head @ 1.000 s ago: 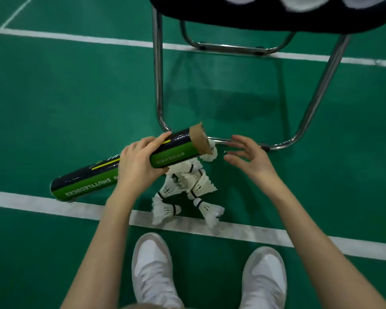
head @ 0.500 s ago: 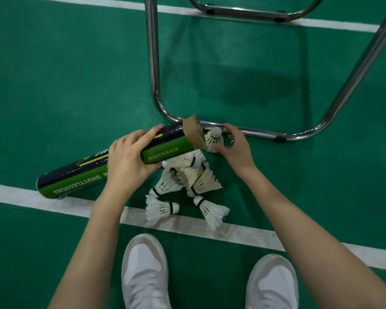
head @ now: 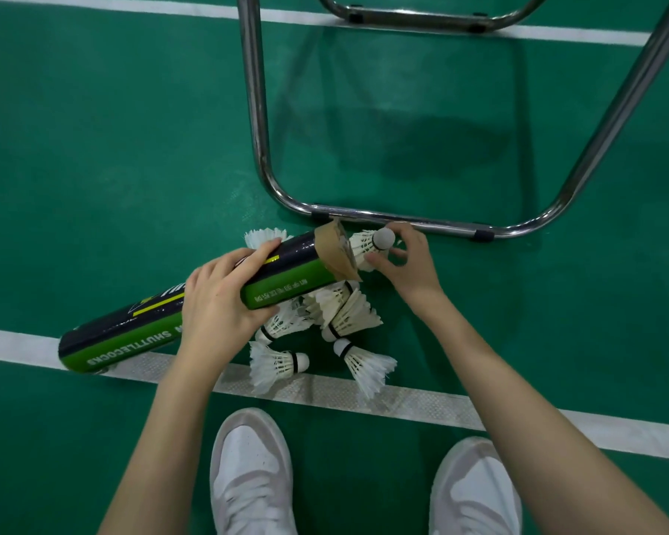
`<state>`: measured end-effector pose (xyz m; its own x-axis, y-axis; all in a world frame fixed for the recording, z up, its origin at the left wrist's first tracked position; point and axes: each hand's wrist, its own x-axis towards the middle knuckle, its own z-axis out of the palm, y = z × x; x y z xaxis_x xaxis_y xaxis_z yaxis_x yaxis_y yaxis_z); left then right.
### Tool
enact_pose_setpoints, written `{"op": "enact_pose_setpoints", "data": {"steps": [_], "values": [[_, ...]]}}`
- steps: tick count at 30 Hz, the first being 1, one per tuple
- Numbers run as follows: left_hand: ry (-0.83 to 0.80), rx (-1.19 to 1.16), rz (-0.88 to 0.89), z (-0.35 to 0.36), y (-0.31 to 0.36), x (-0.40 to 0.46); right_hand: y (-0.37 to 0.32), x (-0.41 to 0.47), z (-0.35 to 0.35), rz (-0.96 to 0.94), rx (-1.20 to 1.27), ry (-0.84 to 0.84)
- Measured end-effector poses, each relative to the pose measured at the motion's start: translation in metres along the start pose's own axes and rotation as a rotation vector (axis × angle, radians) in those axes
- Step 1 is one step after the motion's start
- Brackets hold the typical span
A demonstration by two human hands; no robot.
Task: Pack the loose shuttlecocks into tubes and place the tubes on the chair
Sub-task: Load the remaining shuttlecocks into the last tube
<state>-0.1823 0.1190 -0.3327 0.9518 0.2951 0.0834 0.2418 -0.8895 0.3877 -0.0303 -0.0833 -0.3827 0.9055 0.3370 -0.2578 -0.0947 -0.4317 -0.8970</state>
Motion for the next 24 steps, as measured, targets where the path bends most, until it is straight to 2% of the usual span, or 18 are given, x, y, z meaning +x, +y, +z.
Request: {"op": "enact_pose_setpoints", "data": {"steps": [8,12,19,24], "values": [[-0.016,0.023,0.04,0.0,0.01,-0.004,-0.021,-0.049,-0.028,-0.119,0.009,0.009],[-0.027,0.031,0.07,0.001,0.019,-0.004,-0.033,-0.066,-0.043,-0.107,0.011,-0.068],[-0.035,0.12,0.124,-0.001,0.029,-0.007,-0.045,-0.073,-0.052,-0.11,-0.132,-0.13],[-0.041,0.141,0.123,0.001,0.03,-0.009,-0.045,-0.082,-0.047,-0.049,0.239,-0.151]]}}
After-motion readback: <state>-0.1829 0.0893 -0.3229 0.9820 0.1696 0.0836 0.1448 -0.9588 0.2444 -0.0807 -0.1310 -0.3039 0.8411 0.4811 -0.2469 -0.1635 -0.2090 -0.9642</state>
